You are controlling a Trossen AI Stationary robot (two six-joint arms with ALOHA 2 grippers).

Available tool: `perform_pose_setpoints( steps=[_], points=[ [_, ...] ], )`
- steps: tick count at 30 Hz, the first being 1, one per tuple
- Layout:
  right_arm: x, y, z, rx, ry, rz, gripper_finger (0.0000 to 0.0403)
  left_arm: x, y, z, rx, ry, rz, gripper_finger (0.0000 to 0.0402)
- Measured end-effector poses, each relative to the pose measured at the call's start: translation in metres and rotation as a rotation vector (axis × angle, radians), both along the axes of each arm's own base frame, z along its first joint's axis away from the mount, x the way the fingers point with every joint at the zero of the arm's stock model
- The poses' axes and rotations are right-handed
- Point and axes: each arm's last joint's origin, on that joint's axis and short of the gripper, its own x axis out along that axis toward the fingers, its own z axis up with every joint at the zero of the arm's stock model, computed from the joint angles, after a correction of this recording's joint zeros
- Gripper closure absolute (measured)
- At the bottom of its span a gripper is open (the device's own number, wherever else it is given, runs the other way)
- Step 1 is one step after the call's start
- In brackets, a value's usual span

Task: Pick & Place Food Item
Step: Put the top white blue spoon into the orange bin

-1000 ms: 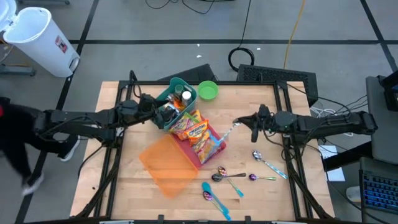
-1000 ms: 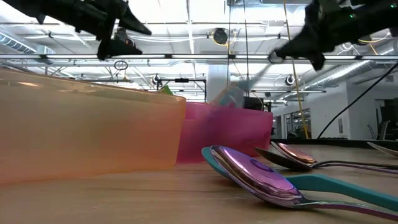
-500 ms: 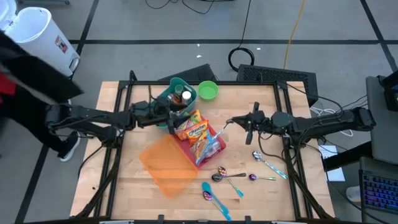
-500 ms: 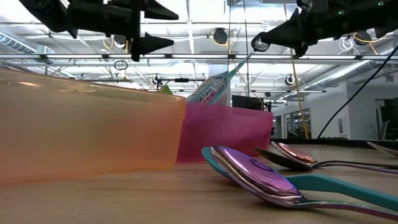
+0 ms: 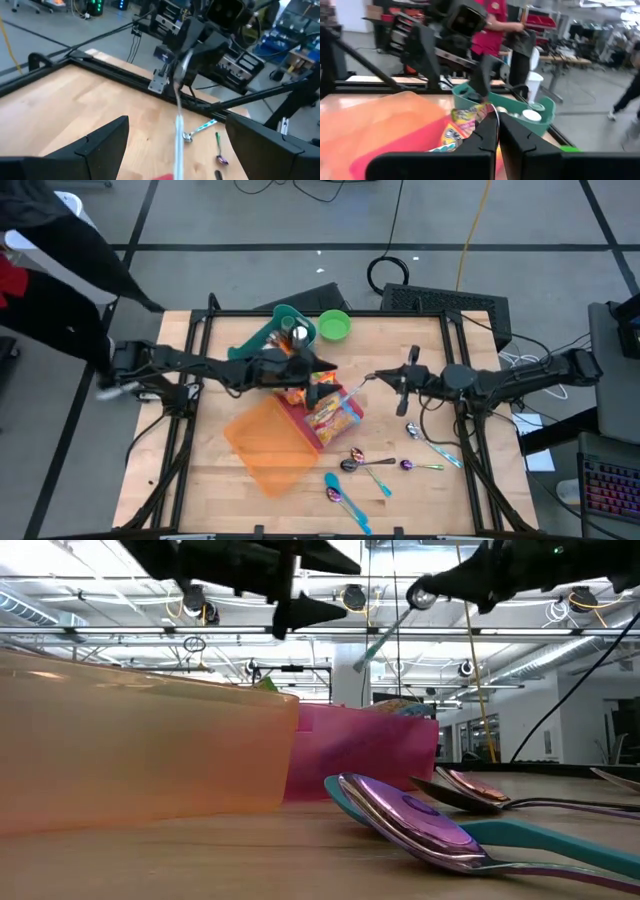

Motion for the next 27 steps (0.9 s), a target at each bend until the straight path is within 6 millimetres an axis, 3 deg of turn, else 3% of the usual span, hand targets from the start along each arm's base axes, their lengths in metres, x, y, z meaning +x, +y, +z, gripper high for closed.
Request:
perform_pose_setpoints(
  steps=[8, 15, 27],
  points=[
    [0.0, 0.011, 0.001, -0.022, -0.015, 0.054, 0.0403, 0.033, -0.003, 0.006, 0.074, 0.02, -0.022, 0.0066],
    [0.014, 0.013, -0.008, -0.032, 0.008, 0.06, 0.0403, 0.053, -0.003, 0.012, 0.096, -0.003, -0.024, 0.0066],
    [0.025, 0.015, -0.011, -0.059, -0.034, 0.058, 0.0403, 0.055, -0.015, 0.012, 0.222, 0.04, -0.079, 0.0067]
  ],
)
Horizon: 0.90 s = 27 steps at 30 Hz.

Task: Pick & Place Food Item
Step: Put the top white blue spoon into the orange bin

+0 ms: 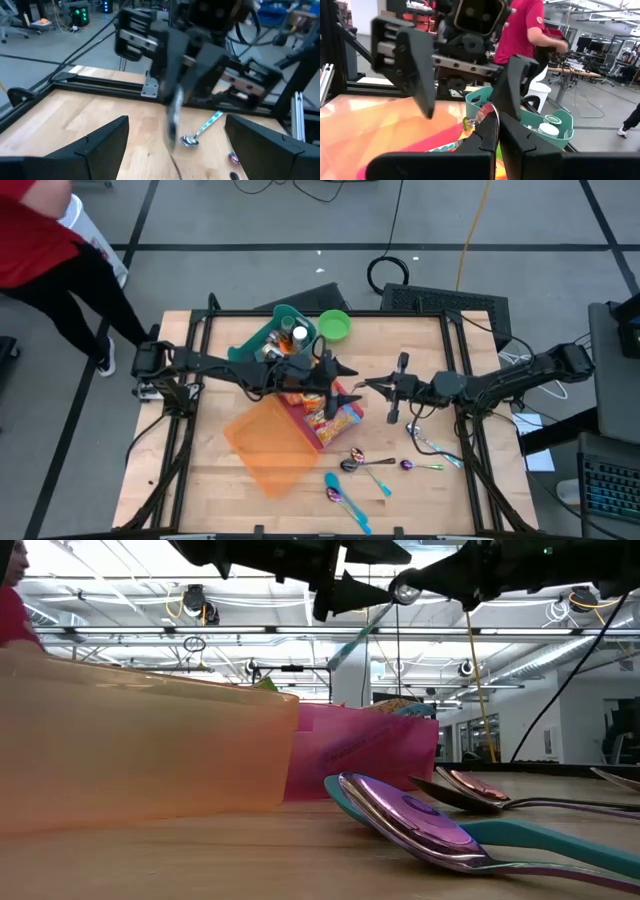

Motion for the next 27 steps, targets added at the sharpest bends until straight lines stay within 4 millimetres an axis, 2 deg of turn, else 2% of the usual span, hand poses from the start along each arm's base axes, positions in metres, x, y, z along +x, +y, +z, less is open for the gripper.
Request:
perform_pose_setpoints(
  steps=[3, 6, 16, 20, 23, 27],
  points=[
    [0.0007, 0.0001, -0.001, -0.001, 0.005, 0.0, 0.0403, 0.0001, -0.0034, -0.0001, 0.011, 0.0, 0.001, 0.007],
    [0.0006, 0.0001, -0.0004, 0.005, -0.002, 0.001, 0.0403, 0.0002, -0.0037, 0.0013, 0.012, -0.013, 0.0, 0.0096],
    [0.0006, 0.0001, -0.0004, 0.008, -0.003, 0.001, 0.0403, 0.0002, -0.001, 0.001, -0.033, -0.011, 0.015, 0.0274],
    [0.0007, 0.0001, -0.0004, 0.008, -0.003, 0.001, 0.0403, 0.0002, -0.0012, 0.001, -0.035, -0.011, 0.015, 0.033],
    [0.0007, 0.0002, -0.0002, 0.008, -0.005, 0.003, 0.0403, 0.0001, -0.001, 0.0009, -0.036, -0.011, 0.016, 0.0357],
    [0.0006, 0.0002, -0.0001, 0.009, -0.006, 0.003, 0.0403, 0.0001, -0.001, 0.0011, -0.049, -0.012, 0.018, 0.0367]
  ],
)
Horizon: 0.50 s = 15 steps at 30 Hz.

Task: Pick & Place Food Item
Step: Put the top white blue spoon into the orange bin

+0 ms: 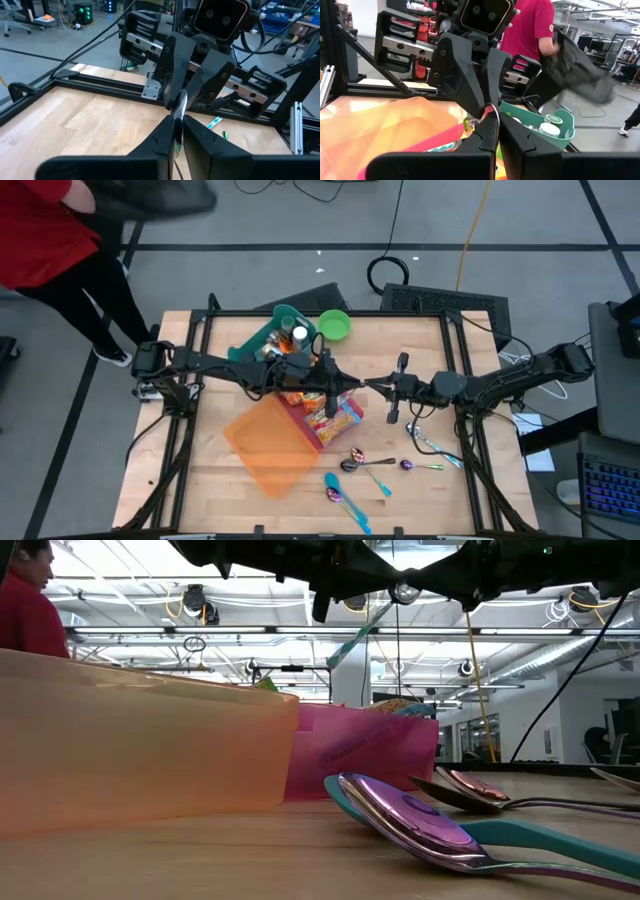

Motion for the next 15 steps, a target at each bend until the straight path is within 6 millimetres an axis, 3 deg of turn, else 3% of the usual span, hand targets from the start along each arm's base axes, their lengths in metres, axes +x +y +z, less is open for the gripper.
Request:
perform_pose_setpoints(
  steps=[4, 12, 15],
  points=[
    [0.0, 0.0, 0.0001, 0.0, -0.002, 0.001, 0.0403, 0.0, -0.0003, 0.0, -0.003, 0.0, -0.011, 0.0342],
    [0.001, 0.0002, 0.0006, 0.003, -0.017, 0.002, 0.0403, 0.0, -0.0013, 0.0, -0.002, 0.0, -0.031, 0.0211],
    [0.0032, 0.0012, 0.0003, 0.003, -0.031, 0.015, 0.0403, 0.0, -0.0003, -0.0001, 0.005, 0.0, -0.012, 0.018]
  ],
)
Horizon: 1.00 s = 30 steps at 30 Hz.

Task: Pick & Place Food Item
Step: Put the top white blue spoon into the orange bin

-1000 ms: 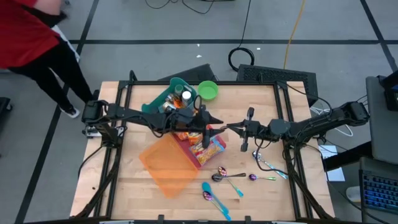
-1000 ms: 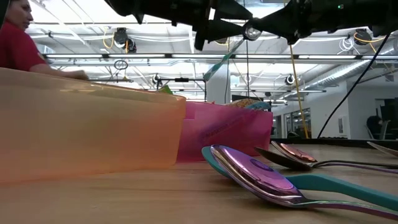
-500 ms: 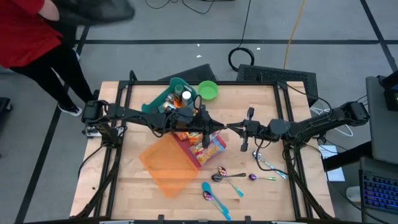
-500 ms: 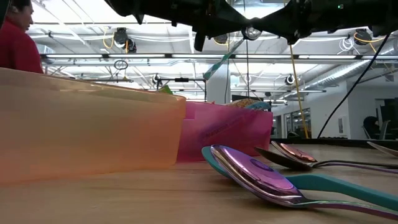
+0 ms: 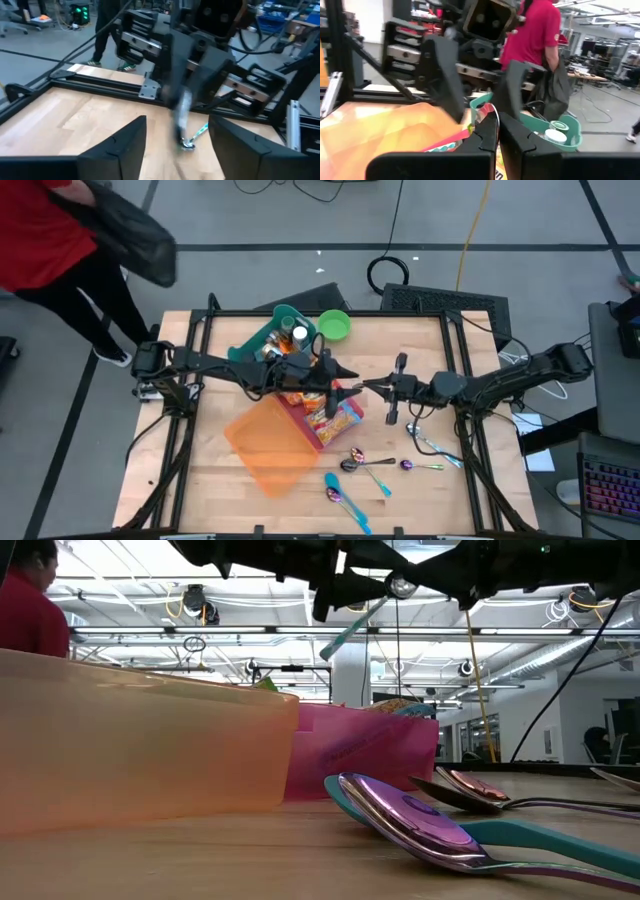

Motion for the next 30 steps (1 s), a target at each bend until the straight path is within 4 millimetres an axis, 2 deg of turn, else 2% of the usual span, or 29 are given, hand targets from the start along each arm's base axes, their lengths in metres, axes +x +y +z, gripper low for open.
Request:
perform_pose_setpoints(
  steps=[3, 6, 9, 15, 16, 23, 27, 30],
  points=[
    [0.001, 0.001, -0.001, -0.002, 0.0, 0.014, 0.0403, 0.0, 0.001, 0.0, 0.008, 0.0, 0.031, 0.0176],
    [0.001, 0.001, -0.001, -0.002, 0.002, 0.013, 0.0403, 0.0, 0.002, 0.0, 0.016, 0.0, 0.037, 0.02],
    [0.001, 0.0, -0.001, -0.001, 0.001, 0.011, 0.0403, 0.0, 0.003, 0.0, 0.029, 0.0, 0.036, 0.0246],
    [0.001, 0.0, -0.001, 0.003, 0.001, 0.003, 0.0403, 0.0, 0.005, 0.0, 0.06, 0.002, 0.023, 0.0375],
    [0.001, 0.0, -0.001, 0.007, -0.002, -0.001, 0.0403, 0.0, 0.006, 0.0, 0.069, 0.003, 0.025, 0.0385],
    [0.001, 0.0, -0.001, 0.005, -0.003, -0.001, 0.0397, 0.0, 0.009, 0.0, 0.095, 0.003, 0.029, 0.0394],
    [-0.001, -0.001, 0.003, 0.015, -0.024, -0.027, 0.0366, -0.003, 0.007, 0.007, 0.098, -0.021, 0.028, 0.0398],
    [-0.005, -0.002, 0.005, 0.025, -0.012, -0.046, 0.0335, -0.011, 0.005, 0.02, 0.106, -0.044, 0.027, 0.0399]
  ],
)
